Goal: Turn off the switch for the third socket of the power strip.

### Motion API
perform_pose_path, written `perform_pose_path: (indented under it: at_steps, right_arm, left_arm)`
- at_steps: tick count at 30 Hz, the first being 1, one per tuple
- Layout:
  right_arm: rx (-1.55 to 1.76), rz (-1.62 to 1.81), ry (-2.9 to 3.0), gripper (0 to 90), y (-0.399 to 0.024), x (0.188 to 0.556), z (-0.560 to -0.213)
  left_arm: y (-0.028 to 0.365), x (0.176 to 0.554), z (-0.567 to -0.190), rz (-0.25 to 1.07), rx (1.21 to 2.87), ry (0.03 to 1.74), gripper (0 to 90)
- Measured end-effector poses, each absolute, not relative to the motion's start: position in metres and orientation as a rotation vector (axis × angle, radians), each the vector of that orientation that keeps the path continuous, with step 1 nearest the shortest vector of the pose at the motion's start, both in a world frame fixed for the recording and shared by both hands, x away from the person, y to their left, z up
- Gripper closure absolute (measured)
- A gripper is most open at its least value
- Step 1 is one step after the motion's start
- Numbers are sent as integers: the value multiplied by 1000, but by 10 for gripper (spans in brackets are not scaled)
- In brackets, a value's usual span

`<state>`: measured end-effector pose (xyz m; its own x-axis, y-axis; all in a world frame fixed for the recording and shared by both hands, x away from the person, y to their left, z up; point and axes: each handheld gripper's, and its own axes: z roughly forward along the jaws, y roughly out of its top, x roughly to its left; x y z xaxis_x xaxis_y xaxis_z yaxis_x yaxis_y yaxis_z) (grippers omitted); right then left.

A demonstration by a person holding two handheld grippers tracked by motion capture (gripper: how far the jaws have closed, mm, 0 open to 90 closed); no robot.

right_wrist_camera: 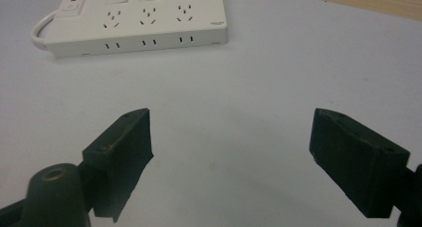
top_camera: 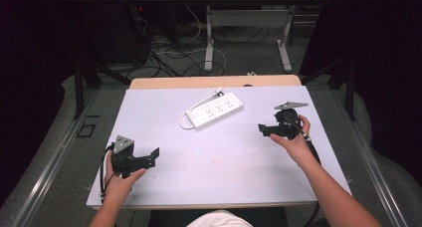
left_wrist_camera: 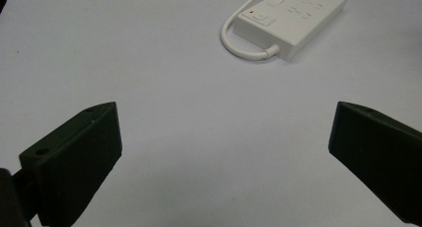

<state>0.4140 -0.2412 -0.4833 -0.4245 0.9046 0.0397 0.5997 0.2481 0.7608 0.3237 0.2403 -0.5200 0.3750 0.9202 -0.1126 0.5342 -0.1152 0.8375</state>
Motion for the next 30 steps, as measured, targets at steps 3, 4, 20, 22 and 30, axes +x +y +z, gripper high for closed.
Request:
perform_pose_path:
  at_steps: [3,4,20,22,30]
  right_arm:
    - [1388,988,2152,201,-238,423,-482]
    - [1388,988,2152,201,-238,423,-482]
    - [1370,953,2162,306,-222,462,-467]
    - [1380,936,2163,335,-220,466,-465]
    - [1379,918,2183,427,-213,483,-461]
  left_arm:
    - [241,324,-520,564,1779,1281,3]
    - [240,324,-521,564,1779,1282,3]
    - [240,324,-520,574,1788,1274,3]
    - [240,324,-520,572,1786,1277,3]
    - [240,325,-521,577,1788,1270,3]
